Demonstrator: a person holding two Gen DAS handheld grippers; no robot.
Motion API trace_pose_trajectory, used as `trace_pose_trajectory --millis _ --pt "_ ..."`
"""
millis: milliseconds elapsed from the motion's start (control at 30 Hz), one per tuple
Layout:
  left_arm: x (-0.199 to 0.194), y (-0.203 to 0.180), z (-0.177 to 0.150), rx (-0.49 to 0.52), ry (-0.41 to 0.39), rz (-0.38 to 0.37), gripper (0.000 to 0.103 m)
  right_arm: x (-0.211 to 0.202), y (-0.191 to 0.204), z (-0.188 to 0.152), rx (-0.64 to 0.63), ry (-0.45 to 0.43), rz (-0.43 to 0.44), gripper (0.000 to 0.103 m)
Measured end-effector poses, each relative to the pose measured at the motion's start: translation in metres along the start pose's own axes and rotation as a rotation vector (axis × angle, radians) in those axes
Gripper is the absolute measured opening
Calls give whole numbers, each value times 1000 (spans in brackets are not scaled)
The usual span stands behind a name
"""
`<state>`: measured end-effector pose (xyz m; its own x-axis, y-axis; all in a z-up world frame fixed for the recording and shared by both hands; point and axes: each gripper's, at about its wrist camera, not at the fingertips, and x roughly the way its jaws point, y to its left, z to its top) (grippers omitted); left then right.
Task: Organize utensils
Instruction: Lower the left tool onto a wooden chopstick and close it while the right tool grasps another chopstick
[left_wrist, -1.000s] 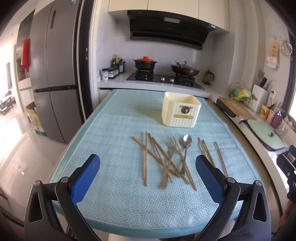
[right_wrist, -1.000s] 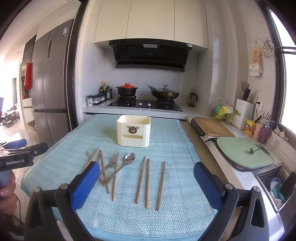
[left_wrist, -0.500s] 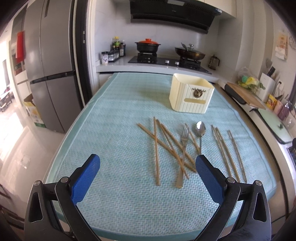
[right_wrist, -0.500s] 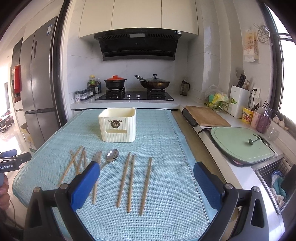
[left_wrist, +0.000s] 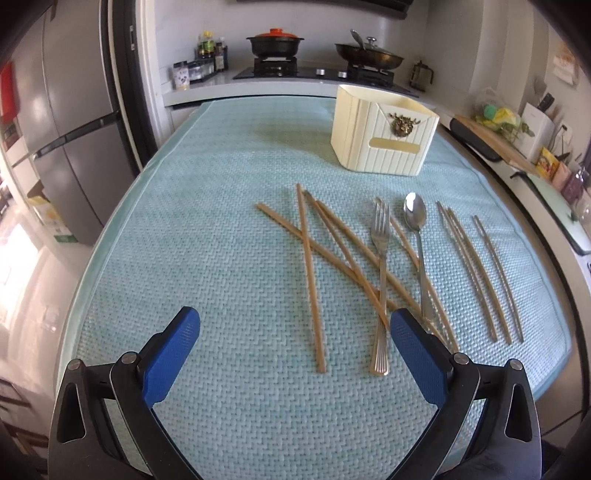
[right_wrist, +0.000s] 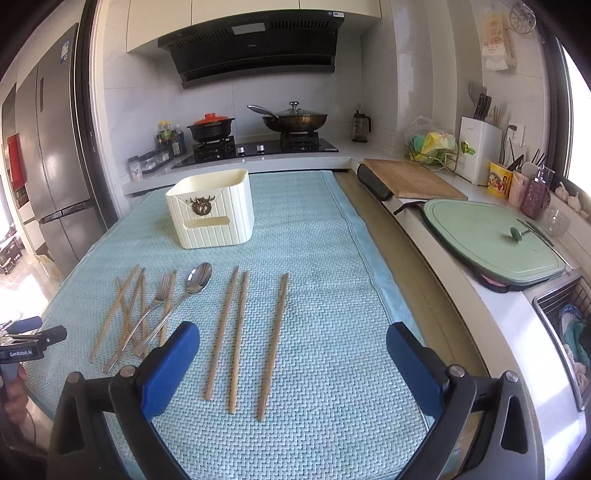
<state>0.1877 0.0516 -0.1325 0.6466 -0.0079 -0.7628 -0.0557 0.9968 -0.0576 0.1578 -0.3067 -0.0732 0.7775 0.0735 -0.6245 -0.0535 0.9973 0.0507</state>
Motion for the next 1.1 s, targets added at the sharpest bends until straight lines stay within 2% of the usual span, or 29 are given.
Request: trace_pose_trajectory --millis 200,267,333,500,567,667,767,833,900,933,1067,1100 --pt "38 20 40 -63 7 -55 101 15 0 -2 9 38 -2 102" --pt "55 21 52 -55 10 -55 98 19 0 -3 2 48 1 102" --pt "75 20 61 -31 38 -49 77 23 0 -4 0 55 5 102" --pt "118 7 77 69 83 -10 58 28 2 -6 -11 73 14 102" --pt "129 1 81 105 95 -4 56 33 4 -6 -20 81 19 102" --pt "145 -7 86 142 129 1 55 47 1 -1 -16 94 40 96" --pt "156 -9 86 161 148 18 49 72 -5 4 5 136 72 84" --pt "158 -11 87 175 150 30 49 93 -8 7 24 183 105 74" --pt "158 -11 87 168 160 17 48 114 -9 10 25 226 137 68" --pt "159 -11 86 165 172 7 45 126 -8 12 12 252 147 67" --pt "163 -10 91 169 182 -10 41 175 0 22 -27 347 149 56" --pt "163 -11 91 170 184 -15 39 186 2 24 -33 372 139 47"
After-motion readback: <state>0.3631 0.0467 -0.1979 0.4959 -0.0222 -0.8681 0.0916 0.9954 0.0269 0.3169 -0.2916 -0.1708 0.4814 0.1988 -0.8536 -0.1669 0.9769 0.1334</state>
